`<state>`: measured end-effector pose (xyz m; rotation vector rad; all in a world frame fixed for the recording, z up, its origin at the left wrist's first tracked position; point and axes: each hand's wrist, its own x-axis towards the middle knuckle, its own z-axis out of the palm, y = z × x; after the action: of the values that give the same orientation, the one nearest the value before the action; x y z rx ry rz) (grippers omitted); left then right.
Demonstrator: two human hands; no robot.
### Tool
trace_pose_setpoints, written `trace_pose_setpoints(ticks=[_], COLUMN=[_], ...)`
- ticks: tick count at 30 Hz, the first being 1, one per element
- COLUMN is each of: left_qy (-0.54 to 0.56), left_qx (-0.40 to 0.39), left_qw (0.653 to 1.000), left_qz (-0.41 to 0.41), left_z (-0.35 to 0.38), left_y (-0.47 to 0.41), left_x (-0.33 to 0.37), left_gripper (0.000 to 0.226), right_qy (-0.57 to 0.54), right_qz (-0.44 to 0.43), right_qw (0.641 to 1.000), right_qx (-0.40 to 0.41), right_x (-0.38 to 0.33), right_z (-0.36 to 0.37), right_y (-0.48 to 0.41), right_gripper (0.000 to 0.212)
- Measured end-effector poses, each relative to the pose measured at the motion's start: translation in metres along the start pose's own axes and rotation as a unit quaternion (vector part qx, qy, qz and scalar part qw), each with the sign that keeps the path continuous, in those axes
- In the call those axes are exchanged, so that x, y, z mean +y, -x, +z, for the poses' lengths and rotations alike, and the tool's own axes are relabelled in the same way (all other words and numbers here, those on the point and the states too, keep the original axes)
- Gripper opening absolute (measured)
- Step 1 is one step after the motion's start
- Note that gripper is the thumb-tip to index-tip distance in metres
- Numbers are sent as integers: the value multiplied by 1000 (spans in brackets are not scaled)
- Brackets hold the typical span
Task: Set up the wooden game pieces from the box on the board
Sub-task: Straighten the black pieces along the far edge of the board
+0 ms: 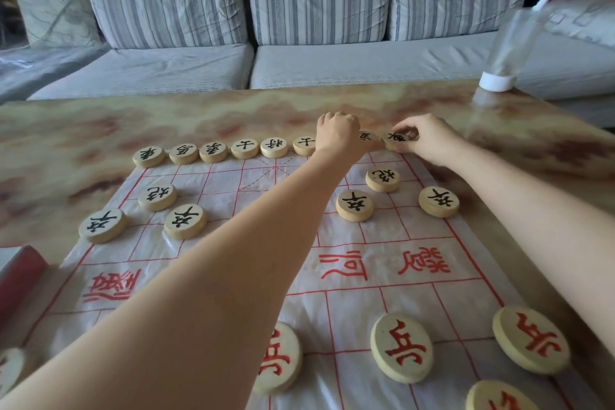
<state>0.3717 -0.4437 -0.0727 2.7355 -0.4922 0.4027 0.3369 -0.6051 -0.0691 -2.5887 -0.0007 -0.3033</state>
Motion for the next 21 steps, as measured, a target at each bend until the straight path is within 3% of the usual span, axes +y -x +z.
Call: trace_pose_setpoints(ticks=[4, 9, 16, 21], left_qy=[-11, -39, 56, 32], left_qx=[-1, -71, -132, -45], left_qw=[1000, 997, 989, 998], left_qz=[-17, 5, 28, 19], left_z=[2, -2, -10, -3], left_y=[-3, 0, 6, 4], left_x=[-1, 3, 6, 6], left_gripper=[59, 51, 49, 47], right_qy=[1, -7, -5, -2], right_qz=[20, 18, 24, 22], right_qw=[1000, 1000, 1000, 1000], right_qx=[11, 19, 16, 14], right_x=[-1, 0, 0, 1], right_z=[1, 3, 3, 4], right_y=[-1, 0, -1, -2], right_gripper=[41, 43, 45, 46])
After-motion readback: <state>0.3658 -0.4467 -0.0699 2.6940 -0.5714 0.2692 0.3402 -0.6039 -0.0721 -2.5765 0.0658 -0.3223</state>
